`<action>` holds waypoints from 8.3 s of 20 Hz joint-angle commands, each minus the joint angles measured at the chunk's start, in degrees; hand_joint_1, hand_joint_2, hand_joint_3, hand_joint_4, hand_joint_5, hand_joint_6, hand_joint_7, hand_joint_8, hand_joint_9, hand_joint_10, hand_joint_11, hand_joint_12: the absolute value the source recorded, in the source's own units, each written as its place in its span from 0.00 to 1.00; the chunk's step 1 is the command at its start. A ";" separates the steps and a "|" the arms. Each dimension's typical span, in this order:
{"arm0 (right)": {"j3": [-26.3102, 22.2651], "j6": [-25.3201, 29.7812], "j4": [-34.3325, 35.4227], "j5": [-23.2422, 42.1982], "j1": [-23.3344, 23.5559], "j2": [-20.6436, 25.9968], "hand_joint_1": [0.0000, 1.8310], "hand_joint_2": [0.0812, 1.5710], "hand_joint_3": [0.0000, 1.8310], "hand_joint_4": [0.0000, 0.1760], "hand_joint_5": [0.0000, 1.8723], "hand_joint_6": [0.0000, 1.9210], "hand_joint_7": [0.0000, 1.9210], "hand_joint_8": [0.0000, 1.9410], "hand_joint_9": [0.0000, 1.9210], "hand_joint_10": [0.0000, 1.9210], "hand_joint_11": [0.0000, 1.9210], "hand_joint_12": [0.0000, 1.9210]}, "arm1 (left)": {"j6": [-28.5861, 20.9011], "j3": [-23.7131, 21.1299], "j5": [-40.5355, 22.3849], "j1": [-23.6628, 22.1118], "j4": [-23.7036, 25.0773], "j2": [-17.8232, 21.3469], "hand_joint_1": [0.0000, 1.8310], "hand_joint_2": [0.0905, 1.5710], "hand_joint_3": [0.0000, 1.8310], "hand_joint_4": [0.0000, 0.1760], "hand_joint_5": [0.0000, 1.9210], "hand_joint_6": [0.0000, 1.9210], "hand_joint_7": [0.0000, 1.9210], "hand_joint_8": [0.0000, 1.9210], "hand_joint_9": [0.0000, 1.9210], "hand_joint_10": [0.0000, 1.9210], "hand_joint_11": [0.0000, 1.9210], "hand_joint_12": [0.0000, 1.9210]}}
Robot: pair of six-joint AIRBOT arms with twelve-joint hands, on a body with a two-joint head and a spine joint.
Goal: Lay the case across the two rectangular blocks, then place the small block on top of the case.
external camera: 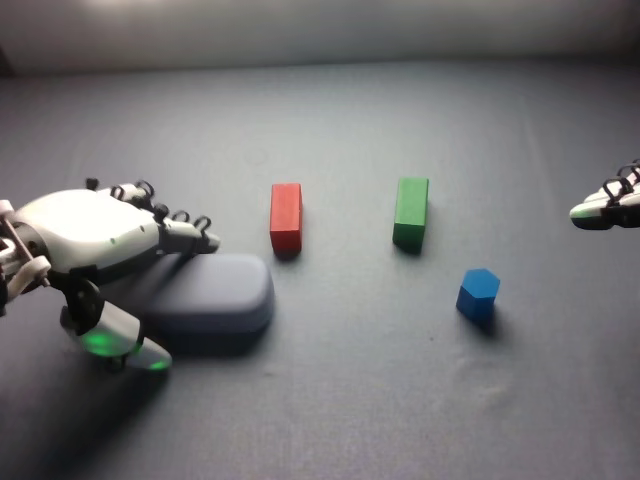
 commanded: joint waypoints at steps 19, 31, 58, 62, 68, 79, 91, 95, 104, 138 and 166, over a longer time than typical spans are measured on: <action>0.25 0.78 1.25 5.93 0.77 -0.22 0.34 0.83 0.00 0.00 0.23 0.00 0.22 0.00 0.21 0.00 0.01 0.49 | 1.94 -1.74 -15.15 -10.12 0.37 0.87 0.70 0.65 0.00 0.00 0.53 0.41 0.62 0.40 0.62 0.25 0.51 0.53; 0.47 0.82 0.97 5.69 1.23 -0.50 0.36 0.81 0.00 0.00 0.26 0.00 0.25 0.00 0.24 0.00 0.06 0.46 | 1.94 6.71 -11.09 -21.22 -0.29 -12.11 0.71 0.65 0.00 0.00 0.61 0.21 0.60 0.50 0.59 0.46 0.48 0.74; 0.96 1.11 0.16 4.43 1.79 -1.29 0.39 0.84 0.00 0.00 0.23 0.00 0.23 0.00 0.22 0.00 0.01 0.51 | 8.15 14.54 -1.64 -20.59 -8.63 -20.27 0.75 0.70 0.00 0.00 0.43 0.53 0.50 0.49 0.52 0.63 0.50 0.45; 1.01 1.21 0.05 4.37 1.79 -1.33 0.40 0.83 0.00 0.00 0.24 0.00 0.24 0.00 0.22 0.00 0.02 0.52 | 8.66 14.55 -1.41 -20.57 -8.88 -20.01 0.69 0.70 0.00 0.00 0.45 0.49 0.55 0.55 0.57 0.17 0.44 0.52; 1.00 1.29 0.02 4.32 1.79 -1.40 0.37 0.84 0.00 0.00 0.23 0.00 0.23 0.00 0.21 0.00 0.01 0.49 | 9.02 14.55 -1.27 -20.59 -9.04 -20.00 0.56 0.57 0.00 0.00 0.37 0.00 0.39 0.00 0.45 0.00 0.36 0.36; 0.93 1.82 0.02 4.32 1.78 -1.40 0.37 0.85 0.00 0.00 0.22 0.00 0.20 0.00 0.19 0.00 0.00 0.49 | 9.07 10.74 -5.92 -19.70 -9.44 -17.29 0.49 0.50 0.00 0.03 0.24 0.00 0.27 0.00 0.32 0.00 0.16 0.57; 2.08 2.85 -6.03 0.55 7.28 -3.64 0.53 0.70 0.00 0.00 0.26 0.00 0.23 0.00 0.22 0.00 0.00 0.54 | 8.04 -9.13 -35.99 -7.90 -7.75 1.00 0.38 0.57 0.00 0.36 0.18 0.00 0.18 0.00 0.17 0.01 0.00 0.48; 3.18 3.70 -9.35 -2.14 9.99 -5.49 0.54 0.67 0.00 0.00 0.26 0.00 0.23 0.00 0.25 0.01 0.09 0.51 | 6.81 -13.38 -43.14 -3.03 -7.27 5.37 0.41 0.56 0.00 0.04 0.21 0.00 0.20 0.00 0.19 0.00 0.00 0.52; 7.86 5.29 -16.22 -9.94 16.70 -12.04 0.59 0.66 0.00 0.00 0.27 0.00 0.31 0.00 0.40 0.03 0.23 0.58 | 5.33 -14.60 -45.96 1.91 -10.09 7.92 0.51 0.56 0.00 0.00 0.21 0.00 0.20 0.00 0.18 0.00 0.00 0.45; 12.94 6.74 -24.43 -20.78 20.88 -19.30 0.67 0.70 0.00 0.00 0.52 0.40 0.49 0.53 0.38 0.49 0.28 0.78 | 4.55 -14.07 -44.63 1.60 -10.28 7.09 0.47 0.57 0.00 0.20 0.20 0.00 0.22 0.00 0.21 0.00 0.00 0.53; 12.64 5.62 -21.42 -12.58 30.54 -16.54 0.69 0.66 0.00 0.00 0.55 0.42 0.62 0.41 0.57 0.38 0.42 0.65 | 3.18 -14.78 -47.17 4.96 -12.10 7.62 0.54 0.57 0.00 0.00 0.21 0.00 0.24 0.00 0.26 0.00 0.03 0.56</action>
